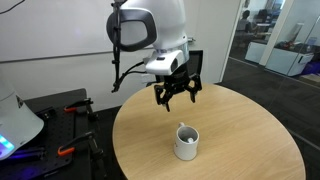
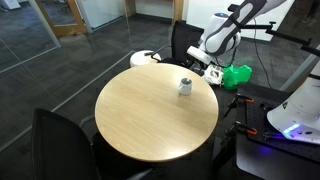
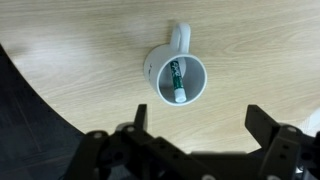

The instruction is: Take the green marker out of the white mug and put it on the table

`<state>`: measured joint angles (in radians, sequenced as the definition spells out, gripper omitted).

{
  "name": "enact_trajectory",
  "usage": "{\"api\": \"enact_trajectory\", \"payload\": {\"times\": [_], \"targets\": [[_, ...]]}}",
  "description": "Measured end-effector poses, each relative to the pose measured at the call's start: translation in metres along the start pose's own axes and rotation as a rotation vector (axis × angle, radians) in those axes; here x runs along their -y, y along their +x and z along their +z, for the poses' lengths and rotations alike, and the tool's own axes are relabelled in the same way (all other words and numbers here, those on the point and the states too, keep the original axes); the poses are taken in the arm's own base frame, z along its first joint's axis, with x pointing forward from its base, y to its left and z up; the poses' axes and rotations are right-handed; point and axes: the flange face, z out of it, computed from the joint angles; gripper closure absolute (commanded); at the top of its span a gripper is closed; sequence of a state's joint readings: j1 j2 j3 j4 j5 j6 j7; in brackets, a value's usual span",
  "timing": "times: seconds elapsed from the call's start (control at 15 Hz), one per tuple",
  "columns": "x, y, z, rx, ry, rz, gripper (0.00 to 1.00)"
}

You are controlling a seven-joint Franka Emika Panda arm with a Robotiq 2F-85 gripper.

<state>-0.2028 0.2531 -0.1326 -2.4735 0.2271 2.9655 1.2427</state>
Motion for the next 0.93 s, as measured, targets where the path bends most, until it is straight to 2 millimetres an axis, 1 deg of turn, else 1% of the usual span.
{"api": "enact_trajectory", "payload": {"times": [0.27, 0.47, 0.93], "targets": [[-0.001, 0.004, 0.024, 0.006, -0.03, 0.058, 0.0], [0.0, 0.007, 0.036, 0.006, -0.043, 0.076, 0.0], [-0.001, 0.007, 0.038, 0.001, -0.047, 0.073, 0.0]]}}
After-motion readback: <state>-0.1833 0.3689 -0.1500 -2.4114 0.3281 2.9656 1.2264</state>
